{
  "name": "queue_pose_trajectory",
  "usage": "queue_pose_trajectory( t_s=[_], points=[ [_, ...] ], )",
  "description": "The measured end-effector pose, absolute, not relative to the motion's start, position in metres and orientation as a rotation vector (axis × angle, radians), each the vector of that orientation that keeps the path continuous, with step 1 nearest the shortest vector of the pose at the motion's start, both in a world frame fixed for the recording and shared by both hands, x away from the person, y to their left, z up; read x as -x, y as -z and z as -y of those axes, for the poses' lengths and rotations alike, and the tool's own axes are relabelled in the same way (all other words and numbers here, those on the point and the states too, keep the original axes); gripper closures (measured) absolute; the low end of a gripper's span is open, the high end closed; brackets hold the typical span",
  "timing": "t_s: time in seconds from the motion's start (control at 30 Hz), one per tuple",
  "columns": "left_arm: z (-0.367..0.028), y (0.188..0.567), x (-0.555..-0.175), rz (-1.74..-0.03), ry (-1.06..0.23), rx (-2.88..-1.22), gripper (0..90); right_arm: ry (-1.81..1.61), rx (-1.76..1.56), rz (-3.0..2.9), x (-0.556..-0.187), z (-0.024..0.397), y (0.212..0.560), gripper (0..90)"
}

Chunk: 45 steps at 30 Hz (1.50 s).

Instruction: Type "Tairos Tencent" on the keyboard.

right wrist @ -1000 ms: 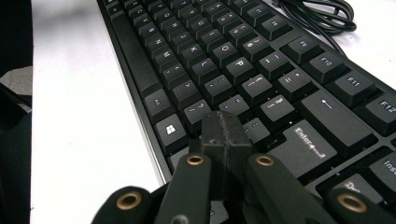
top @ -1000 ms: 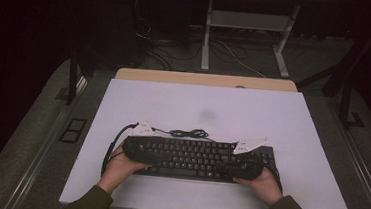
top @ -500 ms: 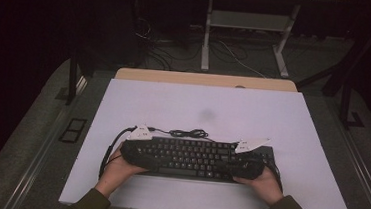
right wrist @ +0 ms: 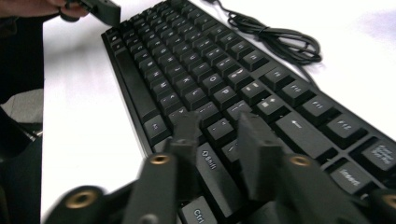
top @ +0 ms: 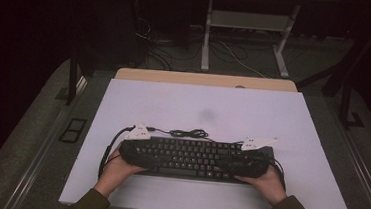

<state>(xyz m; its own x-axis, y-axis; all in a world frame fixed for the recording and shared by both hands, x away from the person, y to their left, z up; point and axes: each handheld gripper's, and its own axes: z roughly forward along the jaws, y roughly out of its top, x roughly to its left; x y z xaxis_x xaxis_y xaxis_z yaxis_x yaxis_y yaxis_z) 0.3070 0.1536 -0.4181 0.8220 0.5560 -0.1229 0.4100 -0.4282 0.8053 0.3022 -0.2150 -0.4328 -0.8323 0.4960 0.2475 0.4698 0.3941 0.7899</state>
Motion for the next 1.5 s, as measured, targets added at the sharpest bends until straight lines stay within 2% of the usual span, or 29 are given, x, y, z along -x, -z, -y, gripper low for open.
queue_pose_trajectory(
  t_s=[0.07,0.37,0.63,0.97,1.4,1.5],
  points=[
    [-0.154,0.418,-0.307,-0.71,-0.199,-2.078,23.3,-1.465,-0.921,-2.58,-0.302,0.218,0.431,53.0],
    [-0.153,0.418,-0.307,-0.705,-0.189,-2.084,28.2,-1.485,-0.943,-2.527,-0.303,0.222,0.431,30.0],
    [-0.156,0.419,-0.306,-0.711,-0.185,-2.09,35.6,-1.482,-0.964,-2.511,-0.303,0.225,0.432,28.4],
    [-0.167,0.415,-0.304,-0.728,-0.193,-2.077,54.1,-1.483,-0.971,-2.497,-0.303,0.227,0.431,27.7],
    [-0.181,0.417,-0.301,-0.744,-0.19,-2.08,69.6,-1.479,-0.966,-2.501,-0.303,0.225,0.432,27.7],
    [-0.183,0.417,-0.302,-0.735,-0.191,-2.086,76.4,-1.479,-0.967,-2.501,-0.302,0.225,0.432,27.7]
  ],
)
